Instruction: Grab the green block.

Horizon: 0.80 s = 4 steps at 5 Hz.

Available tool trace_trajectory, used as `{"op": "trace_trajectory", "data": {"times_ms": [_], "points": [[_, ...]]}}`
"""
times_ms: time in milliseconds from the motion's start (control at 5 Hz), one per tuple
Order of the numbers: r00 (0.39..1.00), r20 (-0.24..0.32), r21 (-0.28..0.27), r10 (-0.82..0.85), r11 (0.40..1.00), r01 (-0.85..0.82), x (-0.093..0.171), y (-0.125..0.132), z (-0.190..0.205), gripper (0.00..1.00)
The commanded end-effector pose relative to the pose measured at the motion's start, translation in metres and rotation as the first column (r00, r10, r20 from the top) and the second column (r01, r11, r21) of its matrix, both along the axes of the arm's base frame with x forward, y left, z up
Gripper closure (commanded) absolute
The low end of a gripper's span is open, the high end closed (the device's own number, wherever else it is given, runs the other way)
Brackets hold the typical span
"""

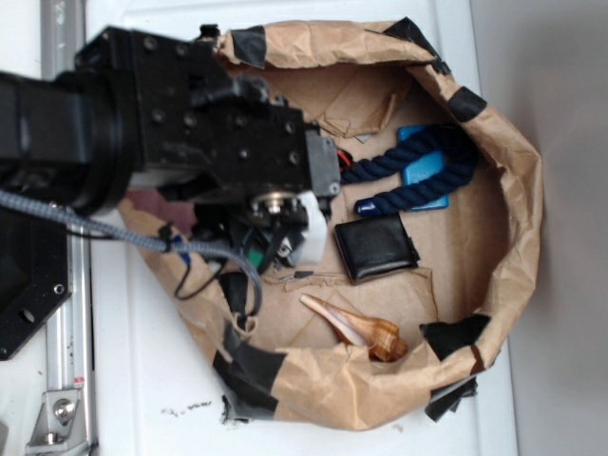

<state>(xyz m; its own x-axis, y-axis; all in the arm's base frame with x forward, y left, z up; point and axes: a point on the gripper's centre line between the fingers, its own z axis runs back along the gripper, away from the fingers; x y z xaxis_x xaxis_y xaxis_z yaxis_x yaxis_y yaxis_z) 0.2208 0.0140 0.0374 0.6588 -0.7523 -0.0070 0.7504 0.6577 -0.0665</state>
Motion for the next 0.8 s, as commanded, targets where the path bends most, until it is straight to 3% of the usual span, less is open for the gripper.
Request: {"op": "trace_trajectory", "data": {"times_ms": [0,200,600], "points": [[0.995,-0.01,-0.035,0.095,0.995,-0.095,0.023,-0.007,-0.02,0.0],[0.997,-0.002,-0.038,0.082,0.996,-0.082,0.015,-0.014,-0.027,0.0],[0.997,0.039,0.084,0.063,0.994,-0.066,0.02,-0.011,-0.047,0.0]]}}
